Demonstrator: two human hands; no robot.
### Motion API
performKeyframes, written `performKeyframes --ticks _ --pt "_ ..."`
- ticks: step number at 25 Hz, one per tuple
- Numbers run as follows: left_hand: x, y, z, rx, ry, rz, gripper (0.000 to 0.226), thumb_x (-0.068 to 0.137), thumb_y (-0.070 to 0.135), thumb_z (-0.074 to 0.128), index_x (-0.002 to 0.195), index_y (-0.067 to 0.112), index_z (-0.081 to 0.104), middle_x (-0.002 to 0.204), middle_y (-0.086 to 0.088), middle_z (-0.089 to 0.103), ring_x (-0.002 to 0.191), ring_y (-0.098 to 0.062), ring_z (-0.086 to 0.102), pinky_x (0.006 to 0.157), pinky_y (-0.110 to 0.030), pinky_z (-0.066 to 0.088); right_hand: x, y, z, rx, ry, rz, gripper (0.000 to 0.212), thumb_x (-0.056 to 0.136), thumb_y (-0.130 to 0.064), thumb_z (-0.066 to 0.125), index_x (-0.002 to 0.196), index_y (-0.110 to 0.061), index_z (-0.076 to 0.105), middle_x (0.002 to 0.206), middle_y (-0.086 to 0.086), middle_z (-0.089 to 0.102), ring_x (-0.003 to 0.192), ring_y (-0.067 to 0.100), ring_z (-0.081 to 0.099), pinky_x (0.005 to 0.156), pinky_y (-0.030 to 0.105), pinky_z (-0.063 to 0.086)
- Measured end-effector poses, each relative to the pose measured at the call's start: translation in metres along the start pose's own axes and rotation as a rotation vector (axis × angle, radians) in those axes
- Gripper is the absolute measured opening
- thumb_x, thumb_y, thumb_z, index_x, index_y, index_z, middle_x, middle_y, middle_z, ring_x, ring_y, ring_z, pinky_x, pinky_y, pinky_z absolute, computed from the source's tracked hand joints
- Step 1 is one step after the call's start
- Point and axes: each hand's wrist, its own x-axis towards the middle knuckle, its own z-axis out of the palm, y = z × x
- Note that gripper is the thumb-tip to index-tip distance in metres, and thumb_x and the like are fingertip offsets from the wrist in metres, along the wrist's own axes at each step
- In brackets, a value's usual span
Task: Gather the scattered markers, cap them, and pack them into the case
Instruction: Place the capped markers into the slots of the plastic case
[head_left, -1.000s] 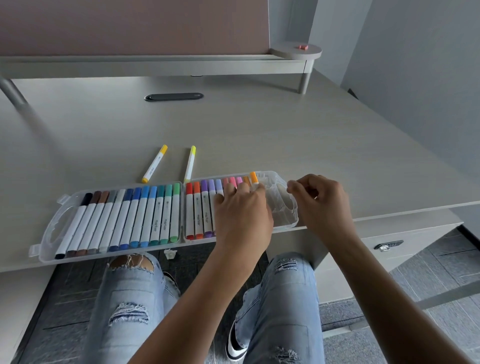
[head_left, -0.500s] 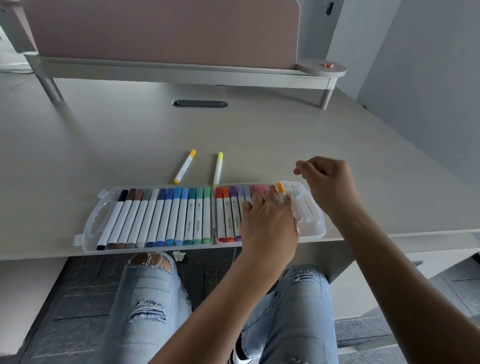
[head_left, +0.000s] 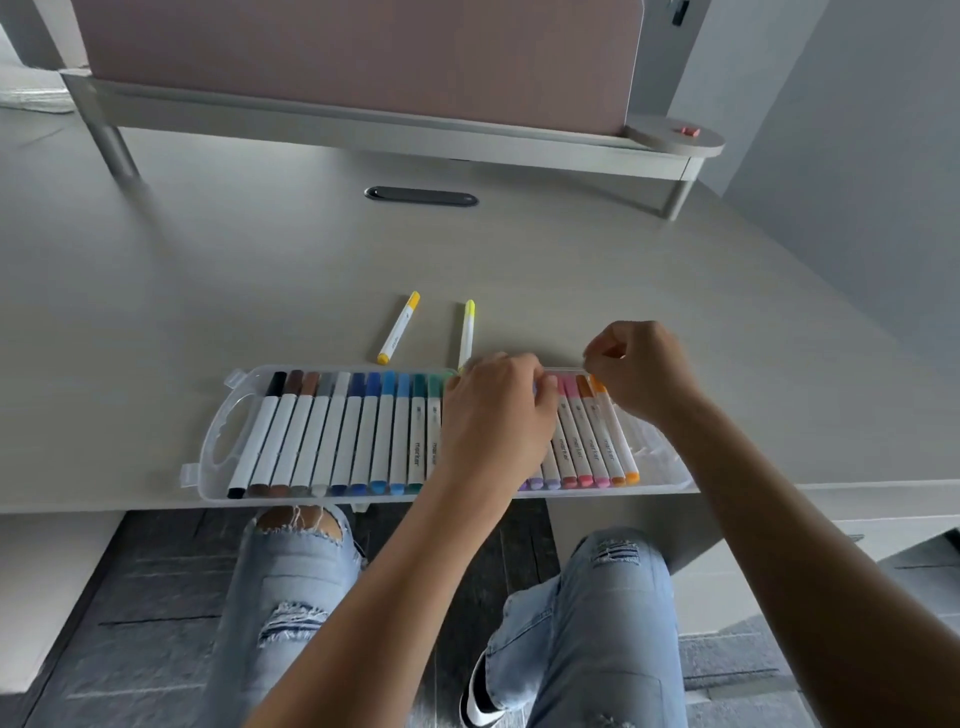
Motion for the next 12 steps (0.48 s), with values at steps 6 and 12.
performKeyframes --ticks 6,12 --pt "-0.008 0.011 0.009 0.111 -0.018 0.006 0.021 0.097 0.034 0.058 0.105 0.020 0.071 0.098 0.002 0.062 0.099 -0.020 0.051 0.088 -0.037 0.041 -0.028 0.007 -0.008 -0.029 0.054 -0.100 0.013 0.092 -0.014 0.071 0.097 -0.021 0.080 0.093 -0.006 0.077 0.074 0.004 0.064 0.067 0.021 0.051" --pt "-0.011 0.009 0.011 0.198 -0.024 0.026 0.023 0.095 0.030 0.060 0.112 0.020 0.072 0.107 0.002 0.059 0.106 -0.021 0.051 0.096 -0.038 0.040 -0.045 0.008 -0.009 -0.173 0.082 -0.112 0.012 0.091 -0.020 0.074 0.099 -0.022 0.082 0.101 -0.001 0.076 0.080 0.014 0.059 0.065 0.026 0.043"
